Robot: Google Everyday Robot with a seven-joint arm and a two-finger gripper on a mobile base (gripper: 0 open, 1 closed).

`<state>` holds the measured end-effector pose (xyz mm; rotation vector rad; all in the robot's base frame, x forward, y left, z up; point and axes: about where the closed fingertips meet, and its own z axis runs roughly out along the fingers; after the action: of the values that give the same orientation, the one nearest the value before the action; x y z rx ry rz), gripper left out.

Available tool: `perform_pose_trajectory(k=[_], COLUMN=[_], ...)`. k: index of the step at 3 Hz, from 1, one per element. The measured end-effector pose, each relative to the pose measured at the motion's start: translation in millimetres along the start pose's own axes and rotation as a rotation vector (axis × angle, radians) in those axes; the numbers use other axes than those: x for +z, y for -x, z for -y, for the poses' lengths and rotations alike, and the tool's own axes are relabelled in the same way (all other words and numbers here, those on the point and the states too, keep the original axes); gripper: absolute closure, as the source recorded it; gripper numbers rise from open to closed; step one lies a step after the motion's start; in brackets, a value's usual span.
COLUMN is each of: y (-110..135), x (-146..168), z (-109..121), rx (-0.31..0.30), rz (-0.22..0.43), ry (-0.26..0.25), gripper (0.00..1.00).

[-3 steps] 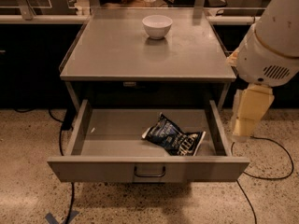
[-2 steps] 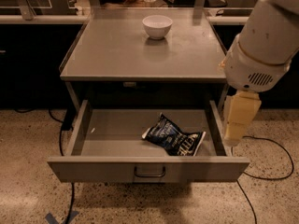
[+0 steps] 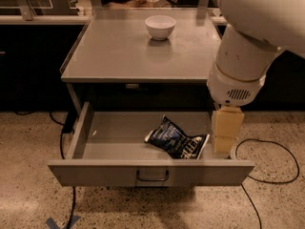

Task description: Pick blue chip bag from top drawer and place on counter

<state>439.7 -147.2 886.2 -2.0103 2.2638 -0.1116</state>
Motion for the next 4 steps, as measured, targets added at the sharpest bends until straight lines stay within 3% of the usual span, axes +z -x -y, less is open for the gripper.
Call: perform_pose_trajectory(k=[1, 2, 3, 4], y=[9, 23, 23, 27], x=[10, 15, 15, 29], z=[-3, 8, 8, 13], rx=[0.017, 0.046, 0.046, 0.049], rz=[0.016, 0.045, 0.045, 0.019], ry=[-0.019, -0.089, -0.089, -0.053], gripper=[0.00, 0.00, 0.00, 0.00])
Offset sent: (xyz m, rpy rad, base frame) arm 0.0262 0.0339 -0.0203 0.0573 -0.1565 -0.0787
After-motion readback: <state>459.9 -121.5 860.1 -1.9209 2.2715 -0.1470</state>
